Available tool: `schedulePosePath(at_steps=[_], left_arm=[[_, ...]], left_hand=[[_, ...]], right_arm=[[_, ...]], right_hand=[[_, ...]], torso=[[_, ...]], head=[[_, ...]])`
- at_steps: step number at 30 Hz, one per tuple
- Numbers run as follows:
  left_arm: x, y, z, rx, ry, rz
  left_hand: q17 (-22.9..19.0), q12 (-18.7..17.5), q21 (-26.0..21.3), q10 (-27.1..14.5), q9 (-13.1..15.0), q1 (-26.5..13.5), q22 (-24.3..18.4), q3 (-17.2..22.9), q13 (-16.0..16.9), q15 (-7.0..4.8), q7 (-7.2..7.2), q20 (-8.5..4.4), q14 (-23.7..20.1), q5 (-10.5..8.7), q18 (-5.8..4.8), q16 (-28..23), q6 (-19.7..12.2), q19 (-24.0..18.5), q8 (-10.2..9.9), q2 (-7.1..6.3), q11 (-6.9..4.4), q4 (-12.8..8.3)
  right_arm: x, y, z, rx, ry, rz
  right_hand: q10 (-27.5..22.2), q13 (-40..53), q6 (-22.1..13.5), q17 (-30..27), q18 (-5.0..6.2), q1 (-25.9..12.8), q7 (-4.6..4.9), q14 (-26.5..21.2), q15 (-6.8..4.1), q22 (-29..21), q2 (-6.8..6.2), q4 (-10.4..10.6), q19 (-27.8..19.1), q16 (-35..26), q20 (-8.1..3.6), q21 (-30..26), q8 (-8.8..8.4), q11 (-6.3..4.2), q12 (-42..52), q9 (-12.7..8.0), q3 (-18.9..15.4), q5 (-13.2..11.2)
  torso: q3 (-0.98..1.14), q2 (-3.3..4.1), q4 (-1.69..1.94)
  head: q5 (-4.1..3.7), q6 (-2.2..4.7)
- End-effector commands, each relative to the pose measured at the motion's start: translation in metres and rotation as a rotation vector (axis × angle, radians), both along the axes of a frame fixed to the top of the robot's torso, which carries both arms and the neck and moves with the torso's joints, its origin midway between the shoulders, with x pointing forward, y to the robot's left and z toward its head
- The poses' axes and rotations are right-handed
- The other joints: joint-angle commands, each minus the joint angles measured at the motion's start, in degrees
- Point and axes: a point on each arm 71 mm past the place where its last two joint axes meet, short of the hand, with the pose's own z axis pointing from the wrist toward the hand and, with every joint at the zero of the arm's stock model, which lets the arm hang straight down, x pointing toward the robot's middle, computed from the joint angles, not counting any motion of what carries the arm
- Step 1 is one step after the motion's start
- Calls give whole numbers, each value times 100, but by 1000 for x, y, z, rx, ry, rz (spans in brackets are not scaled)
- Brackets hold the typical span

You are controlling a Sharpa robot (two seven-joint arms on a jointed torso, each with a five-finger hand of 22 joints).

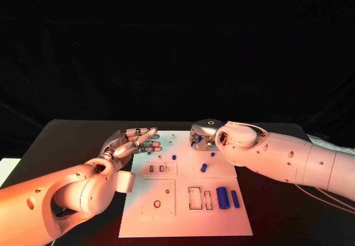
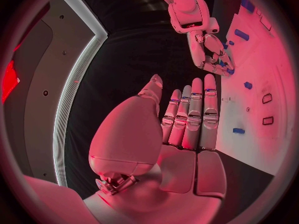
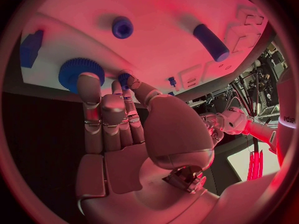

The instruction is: Assemble the parts on the task board

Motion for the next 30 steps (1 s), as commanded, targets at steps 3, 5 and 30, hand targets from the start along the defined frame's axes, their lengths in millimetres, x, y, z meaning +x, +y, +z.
schedulePosePath(at_steps=[3, 5, 30], left_arm=[[0, -2, 1, -14, 0, -21], [0, -2, 1, -14, 1, -21], [2, 0, 1, -11, 7, -17]], left_hand=[[12, -29, -13, 2, -5, -3, -6, 4, 3, -4, 24, 15, -36, -17, 46, -33, 19, 0, -40, 51, 27, -52], [18, -37, -18, -4, -6, -8, -8, 6, 2, -1, 30, 17, -45, -17, 45, -42, 15, -4, -47, 60, 31, -57], [49, -66, -57, -9, -6, 14, -24, 29, 1, 17, 30, 29, -107, -17, 40, -95, 14, -46, -75, 93, 39, -117]], right_arm=[[0, -1, 0, -9, -55, -21], [-1, 0, 2, 12, -76, -22], [2, 31, 17, 220, -213, -28]], right_hand=[[105, 15, 66, 26, -70, 134, -9, 82, -53, 41, 84, 14, 7, 50, -56, 53, 25, -52, 14, 17, 80, 2], [130, 15, 85, 32, -72, 165, -11, 78, -61, 60, 85, 3, 6, 57, -62, 74, 29, -58, 12, 21, 114, 2], [-51, -9, -52, 47, -84, 123, 72, 57, -29, 119, -62, 41, -23, 80, -24, 149, -80, 14, -41, -16, 224, 9]], torso=[[-9, 10, 14], [-13, 14, 18], [-26, 60, 66]], head=[[4, -11], [2, -8], [57, 96]])
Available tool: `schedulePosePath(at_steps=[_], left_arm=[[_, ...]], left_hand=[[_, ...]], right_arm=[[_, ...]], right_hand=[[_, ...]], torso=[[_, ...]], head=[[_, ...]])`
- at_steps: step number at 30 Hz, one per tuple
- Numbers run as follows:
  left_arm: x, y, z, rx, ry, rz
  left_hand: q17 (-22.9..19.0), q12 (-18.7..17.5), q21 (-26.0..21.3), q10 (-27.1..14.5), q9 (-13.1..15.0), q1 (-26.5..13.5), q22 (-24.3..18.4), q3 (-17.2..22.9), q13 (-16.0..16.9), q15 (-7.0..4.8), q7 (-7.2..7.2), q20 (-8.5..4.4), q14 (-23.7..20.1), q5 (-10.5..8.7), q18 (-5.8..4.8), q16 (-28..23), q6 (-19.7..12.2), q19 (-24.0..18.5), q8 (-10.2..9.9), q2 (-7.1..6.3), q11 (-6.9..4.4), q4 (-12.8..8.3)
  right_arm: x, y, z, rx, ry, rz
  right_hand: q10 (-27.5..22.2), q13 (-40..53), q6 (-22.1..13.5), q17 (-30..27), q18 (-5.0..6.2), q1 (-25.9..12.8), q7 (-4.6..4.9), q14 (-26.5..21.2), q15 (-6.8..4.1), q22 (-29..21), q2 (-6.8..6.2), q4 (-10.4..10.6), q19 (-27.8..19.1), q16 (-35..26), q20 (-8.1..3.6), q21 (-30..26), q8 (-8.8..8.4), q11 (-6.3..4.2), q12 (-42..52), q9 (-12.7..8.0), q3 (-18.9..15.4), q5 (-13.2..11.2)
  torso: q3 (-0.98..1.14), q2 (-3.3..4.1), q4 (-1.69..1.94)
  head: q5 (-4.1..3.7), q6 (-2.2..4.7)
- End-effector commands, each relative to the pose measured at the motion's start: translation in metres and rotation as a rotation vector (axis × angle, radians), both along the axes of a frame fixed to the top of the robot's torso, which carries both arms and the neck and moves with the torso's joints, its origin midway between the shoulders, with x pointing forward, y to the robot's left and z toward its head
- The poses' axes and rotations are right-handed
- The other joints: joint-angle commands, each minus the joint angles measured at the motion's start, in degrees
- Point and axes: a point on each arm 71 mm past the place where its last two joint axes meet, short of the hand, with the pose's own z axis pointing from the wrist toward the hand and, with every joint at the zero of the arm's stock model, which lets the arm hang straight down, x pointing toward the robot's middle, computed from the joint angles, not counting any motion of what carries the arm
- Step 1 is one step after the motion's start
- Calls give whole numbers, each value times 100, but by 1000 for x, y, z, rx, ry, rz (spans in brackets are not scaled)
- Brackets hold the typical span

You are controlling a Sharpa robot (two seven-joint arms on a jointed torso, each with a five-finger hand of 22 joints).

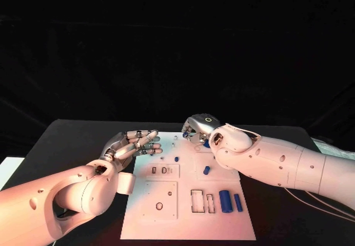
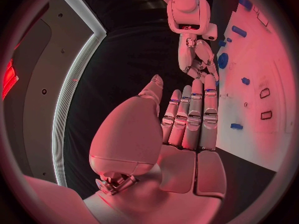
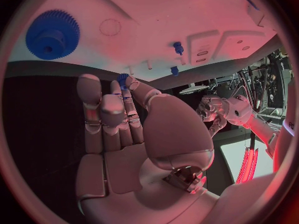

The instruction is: Assemble the parts on the task board

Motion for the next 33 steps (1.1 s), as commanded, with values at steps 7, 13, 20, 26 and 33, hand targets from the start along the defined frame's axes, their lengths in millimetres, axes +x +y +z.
schedulePosePath(at_steps=[7, 13, 20, 26, 33], left_arm=[[-1, -3, 2, -12, -5, -21], [-1, -3, 3, -13, -6, -22], [-1, -2, 3, -13, -6, -23], [-1, -3, 3, -13, -5, -25], [-1, -2, 3, -18, -2, -21]], left_hand=[[6, -39, -27, -9, -6, 23, -8, 4, 2, -12, 30, 8, -37, -17, 40, -28, 14, -25, -23, 40, 39, -29], [6, -39, -27, -9, -6, 23, -8, 4, 2, -12, 30, 8, -37, -17, 40, -28, 14, -25, -23, 40, 39, -29], [6, -39, -27, -9, -6, 23, -8, 4, 2, -12, 30, 8, -37, -17, 40, -28, 14, -25, -23, 40, 39, -29], [11, -44, -30, -11, -6, 28, -9, 6, 1, -12, 31, 9, -39, -17, 41, -32, 12, -26, -27, 41, 39, -40], [15, -47, -32, -13, -6, 30, -10, 8, 1, -12, 32, 9, -39, -17, 42, -34, 11, -27, -31, 41, 40, -47]], right_arm=[[6, 15, -3, 24, -6, -3], [7, 20, -6, 18, 6, 5], [9, 23, -9, 1, 25, -13], [12, 22, -10, -9, 32, -33], [13, 24, -12, -14, 49, -34]], right_hand=[[-58, 11, -51, 16, -86, -5, 10, 77, -8, 15, -97, 3, -26, 41, 20, 40, -38, 16, 20, 2, 35, 18], [-60, 11, -53, 21, -86, -5, 11, 77, -8, 14, -101, 3, -27, 46, 22, 41, -39, 17, 21, 2, 38, 18], [-79, 12, -67, 21, -85, -18, 19, 75, -2, 19, -123, 15, -33, 49, 30, 50, -45, 25, 21, -1, 47, 16], [-91, 12, -78, 2, -87, -30, 23, 70, 3, 21, -132, 28, -39, 37, 37, 55, -48, 30, 21, -3, 53, 16], [-124, 10, -101, 5, -84, -46, 29, 66, 12, 20, -149, 48, -51, 41, 48, 59, -54, 39, 18, -7, 66, 16]], torso=[[-8, 33, 38], [-8, 44, 26], [-10, 46, 27], [-14, 43, 43], [-13, 53, 33]], head=[[3, 24], [8, 14], [-8, 7], [-28, 1], [-10, 24]])
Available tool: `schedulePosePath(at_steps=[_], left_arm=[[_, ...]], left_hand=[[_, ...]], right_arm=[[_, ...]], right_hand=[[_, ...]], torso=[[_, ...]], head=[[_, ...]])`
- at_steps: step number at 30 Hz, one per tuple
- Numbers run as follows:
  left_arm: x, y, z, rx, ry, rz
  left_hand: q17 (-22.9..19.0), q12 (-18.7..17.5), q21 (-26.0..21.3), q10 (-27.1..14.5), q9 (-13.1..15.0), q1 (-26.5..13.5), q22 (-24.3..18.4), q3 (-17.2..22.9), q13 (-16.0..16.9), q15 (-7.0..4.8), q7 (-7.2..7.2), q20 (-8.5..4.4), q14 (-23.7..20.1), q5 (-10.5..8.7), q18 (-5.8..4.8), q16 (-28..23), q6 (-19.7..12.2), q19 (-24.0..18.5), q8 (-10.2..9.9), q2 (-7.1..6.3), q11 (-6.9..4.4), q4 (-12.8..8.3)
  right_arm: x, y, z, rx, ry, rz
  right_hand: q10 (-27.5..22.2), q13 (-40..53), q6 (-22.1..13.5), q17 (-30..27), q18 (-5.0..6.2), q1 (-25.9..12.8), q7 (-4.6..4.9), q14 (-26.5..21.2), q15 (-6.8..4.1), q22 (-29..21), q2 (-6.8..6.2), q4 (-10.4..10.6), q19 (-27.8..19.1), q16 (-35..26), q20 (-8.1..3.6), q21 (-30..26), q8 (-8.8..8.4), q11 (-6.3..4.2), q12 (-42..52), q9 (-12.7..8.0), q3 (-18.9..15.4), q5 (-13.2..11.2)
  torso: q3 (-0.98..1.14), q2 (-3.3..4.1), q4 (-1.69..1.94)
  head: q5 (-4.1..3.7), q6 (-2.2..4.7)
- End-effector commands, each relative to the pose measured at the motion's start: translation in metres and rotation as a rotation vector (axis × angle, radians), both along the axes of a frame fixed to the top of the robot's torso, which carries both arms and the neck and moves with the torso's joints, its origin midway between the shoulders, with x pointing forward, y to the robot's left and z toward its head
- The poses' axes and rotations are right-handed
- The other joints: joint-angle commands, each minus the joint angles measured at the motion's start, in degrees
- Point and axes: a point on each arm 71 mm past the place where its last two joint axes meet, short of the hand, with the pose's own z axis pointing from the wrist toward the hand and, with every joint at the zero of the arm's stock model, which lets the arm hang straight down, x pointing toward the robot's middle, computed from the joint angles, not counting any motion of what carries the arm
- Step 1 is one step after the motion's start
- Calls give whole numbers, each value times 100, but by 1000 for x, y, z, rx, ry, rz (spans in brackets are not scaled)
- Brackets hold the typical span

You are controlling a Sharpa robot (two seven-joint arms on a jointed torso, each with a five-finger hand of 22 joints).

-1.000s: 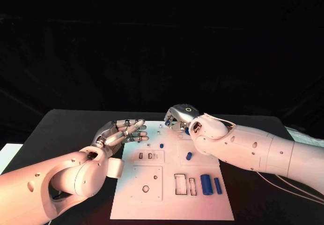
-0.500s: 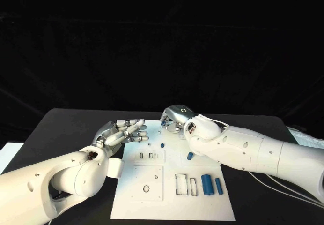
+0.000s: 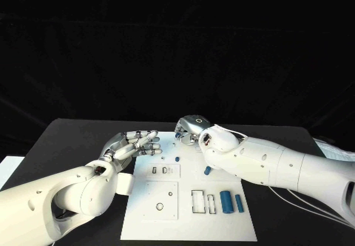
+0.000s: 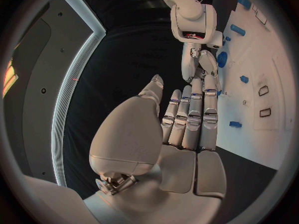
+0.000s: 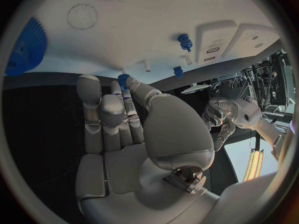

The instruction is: Assemble the parts on the task board

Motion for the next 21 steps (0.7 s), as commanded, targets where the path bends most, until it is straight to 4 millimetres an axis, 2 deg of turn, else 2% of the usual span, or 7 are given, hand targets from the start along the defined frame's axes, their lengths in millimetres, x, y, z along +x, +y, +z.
schedulePosePath(at_steps=[1, 12, 16, 18, 19, 21], left_arm=[[-1, -2, 2, -17, -1, -18], [-1, -3, 2, -21, 1, -21], [-1, -3, 2, -21, 2, -20], [0, -3, 2, -21, 2, -20], [0, -3, 2, -21, 2, -20], [0, -3, 2, -21, 1, -19]], left_hand=[[6, -9, -32, -13, -7, 30, -5, -7, 1, -12, 32, 10, -39, -17, 42, -34, 11, -27, -31, 41, 40, -32], [9, -11, -33, -14, -7, 32, -5, -5, 0, -13, 33, 10, -38, -17, 42, -34, 11, -26, -33, 43, 40, -37], [9, -11, -33, -14, -7, 32, -5, -5, 0, -13, 33, 10, -38, -17, 42, -34, 11, -26, -33, 43, 40, -37], [9, -11, -33, -14, -7, 32, -5, -5, 0, -13, 33, 10, -38, -17, 42, -34, 11, -26, -33, 43, 40, -37], [9, -11, -33, -14, -7, 32, -5, -5, 0, -13, 33, 10, -38, -17, 42, -34, 11, -26, -33, 43, 40, -37], [9, -11, -33, -14, -7, 32, -5, -5, 0, -13, 33, 10, -38, -17, 42, -34, 11, -26, -33, 43, 40, -37]], right_arm=[[1, 1, -4, -23, 29, -8], [2, 5, -5, -34, 40, -6], [2, 5, -5, -33, 41, -9], [3, 4, -5, -31, 47, -11], [3, 3, -6, -31, 51, -12], [3, 2, -6, -28, 59, -14]], right_hand=[[-39, -1, -44, -3, -84, 9, 13, 66, 12, 6, -49, 8, -30, 19, 26, 39, -30, 0, 15, -6, 26, 20], [-83, -2, -76, 6, -81, -17, 19, 62, 24, -4, -81, 36, -51, 29, 39, 38, -34, 11, 15, -11, 34, 19], [-157, -5, -147, -20, -68, -48, 33, 51, 40, -64, -139, 65, -99, 13, 54, 4, -45, 30, 10, -22, 37, 19], [-312, -17, -297, -117, -53, -81, 64, 20, 67, -185, -200, 84, -164, -65, 75, -76, -60, 71, -1, -45, 34, 17], [-494, -14, -486, -198, -50, -111, 89, -8, 91, -250, -251, 110, -208, -134, 110, -122, -59, 117, 5, -52, 30, 22], [-865, -12, -871, -332, -24, -146, 77, -47, 123, -333, -358, 153, -265, -245, 157, -179, -59, 143, 13, -55, -42, 30]], torso=[[0, 7, -7], [-7, 11, 8], [-8, 11, 8], [-9, 12, 7], [-8, 14, 6], [-8, 15, 10]], head=[[15, 7], [-1, -22], [-1, -24], [5, -21], [10, -22], [10, -22]])
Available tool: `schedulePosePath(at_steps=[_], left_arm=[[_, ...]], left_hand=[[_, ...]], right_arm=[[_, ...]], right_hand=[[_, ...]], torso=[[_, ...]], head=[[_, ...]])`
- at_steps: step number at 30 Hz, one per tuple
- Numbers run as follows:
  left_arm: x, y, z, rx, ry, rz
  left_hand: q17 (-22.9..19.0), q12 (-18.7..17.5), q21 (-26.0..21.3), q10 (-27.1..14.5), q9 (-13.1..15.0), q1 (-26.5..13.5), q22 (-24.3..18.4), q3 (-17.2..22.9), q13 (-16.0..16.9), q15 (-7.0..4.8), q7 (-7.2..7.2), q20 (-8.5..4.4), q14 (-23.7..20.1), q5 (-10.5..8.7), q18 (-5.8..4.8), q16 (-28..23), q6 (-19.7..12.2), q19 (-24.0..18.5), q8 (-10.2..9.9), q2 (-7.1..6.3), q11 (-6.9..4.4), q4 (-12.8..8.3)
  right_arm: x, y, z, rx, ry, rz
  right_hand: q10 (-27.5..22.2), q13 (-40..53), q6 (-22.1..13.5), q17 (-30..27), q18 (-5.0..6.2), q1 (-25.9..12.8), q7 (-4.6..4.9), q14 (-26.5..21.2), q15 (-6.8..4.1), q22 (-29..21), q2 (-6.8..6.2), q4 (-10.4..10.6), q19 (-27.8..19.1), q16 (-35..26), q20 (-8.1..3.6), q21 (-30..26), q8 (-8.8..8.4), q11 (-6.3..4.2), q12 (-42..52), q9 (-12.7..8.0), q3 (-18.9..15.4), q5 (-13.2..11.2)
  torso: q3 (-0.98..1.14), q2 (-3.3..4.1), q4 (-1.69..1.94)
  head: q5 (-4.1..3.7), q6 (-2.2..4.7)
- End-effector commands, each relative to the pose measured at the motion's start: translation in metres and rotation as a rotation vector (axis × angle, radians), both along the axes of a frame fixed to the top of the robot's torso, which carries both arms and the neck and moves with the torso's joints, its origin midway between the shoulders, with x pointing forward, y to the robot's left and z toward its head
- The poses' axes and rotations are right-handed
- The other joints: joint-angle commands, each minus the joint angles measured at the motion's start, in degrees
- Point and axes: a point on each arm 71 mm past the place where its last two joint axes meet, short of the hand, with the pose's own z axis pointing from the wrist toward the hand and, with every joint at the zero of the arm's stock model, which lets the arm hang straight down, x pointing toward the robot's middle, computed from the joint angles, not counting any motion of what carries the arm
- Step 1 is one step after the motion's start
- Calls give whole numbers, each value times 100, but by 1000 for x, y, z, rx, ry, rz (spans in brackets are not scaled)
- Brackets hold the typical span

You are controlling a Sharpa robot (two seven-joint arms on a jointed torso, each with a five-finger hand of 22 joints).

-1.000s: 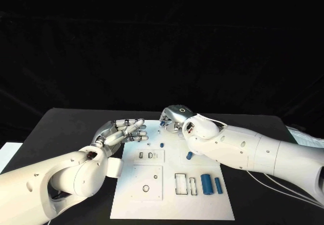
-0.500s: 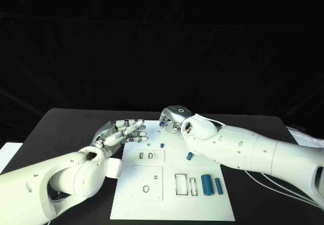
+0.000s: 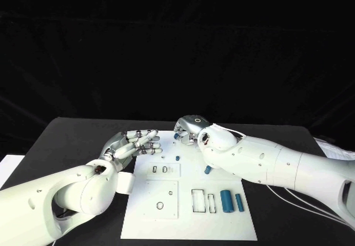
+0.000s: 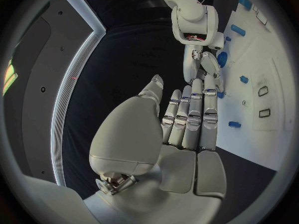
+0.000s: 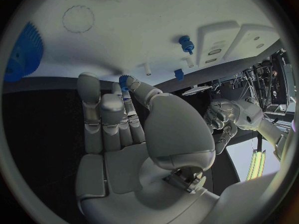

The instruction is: Assemble the parts on the task board

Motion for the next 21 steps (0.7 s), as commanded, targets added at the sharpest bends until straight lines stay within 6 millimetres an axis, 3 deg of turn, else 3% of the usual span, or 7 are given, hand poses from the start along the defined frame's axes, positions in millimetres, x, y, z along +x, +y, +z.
schedulePosePath(at_steps=[1, 4, 10, 15, 17, 21], left_arm=[[-1, -2, 2, -14, -7, -19], [0, -2, 2, -14, -6, -15], [0, -1, 1, -14, 0, -12], [0, 0, 1, -14, 2, -12], [-1, 0, 1, -17, 3, -14], [-1, 0, 1, -22, 5, -18]], left_hand=[[5, -11, -33, -14, -7, 32, -6, -5, 1, -12, 33, 10, -38, -17, 42, -34, 11, -26, -33, 43, 40, -37], [8, -13, -34, -15, -7, 36, -7, -3, 0, -13, 33, 10, -37, -17, 43, -35, 10, -25, -35, 45, 41, -43], [19, -20, -34, -18, -7, 53, -6, 11, 0, -15, 36, 9, -32, -17, 46, -37, 9, -19, -42, 58, 41, -65], [27, -25, -32, -19, -7, 62, -5, 22, -1, -16, 37, 8, -26, -17, 48, -37, 10, -11, -46, 69, 42, -78], [31, -26, -31, -17, -7, 65, -5, 26, -1, -18, 36, 8, -23, -17, 48, -36, 11, -7, -48, 72, 41, -83], [46, -26, -26, -4, -5, 74, -2, 38, 1, -24, 28, 5, -7, -17, 52, -32, 21, 8, -49, 83, 35, -102]], right_arm=[[0, -2, -3, -10, 34, -5], [-1, -5, -2, 7, 33, -4], [-6, -13, 2, 52, 8, 5], [-14, -35, 10, 103, 6, -7], [-16, -48, 13, 128, 35, -31], [-21, -75, 18, 177, 114, -81]], right_hand=[[-405, -4, -423, -138, -15, -11, -12, -32, 42, -96, -130, 52, -80, -115, 30, -64, -16, 42, -12, -6, -110, 20], [-691, -2, -583, -257, 5, 12, 23, -60, 69, -204, -179, 106, -130, -216, 62, -137, 0, 78, -3, 6, -299, 27], [-558, 17, -476, -330, 4, 104, 41, -63, 57, -175, -106, 142, -99, -271, 66, -104, 31, 61, 73, 25, -359, 70], [-226, 21, -264, -245, -16, 149, 47, -15, 38, -62, -53, 197, -25, -186, 54, -3, 68, 38, 178, 41, -319, 179], [-42, 31, -169, -115, -29, 124, 61, 28, 26, 26, -49, 245, 20, -65, 44, 69, 87, 20, 235, 46, -295, 235], [476, 115, -128, 324, -77, -53, 80, 144, -13, 339, -196, 372, 168, 324, 3, 308, 61, -40, 439, 34, -370, 562]], torso=[[2, 3, 5], [11, 4, -3], [9, 5, -1], [5, 1, -31], [20, -8, -58], [33, -34, -110]], head=[[6, 0], [14, -3], [-21, 7], [-33, 24], [-60, 21], [-10, 54]])
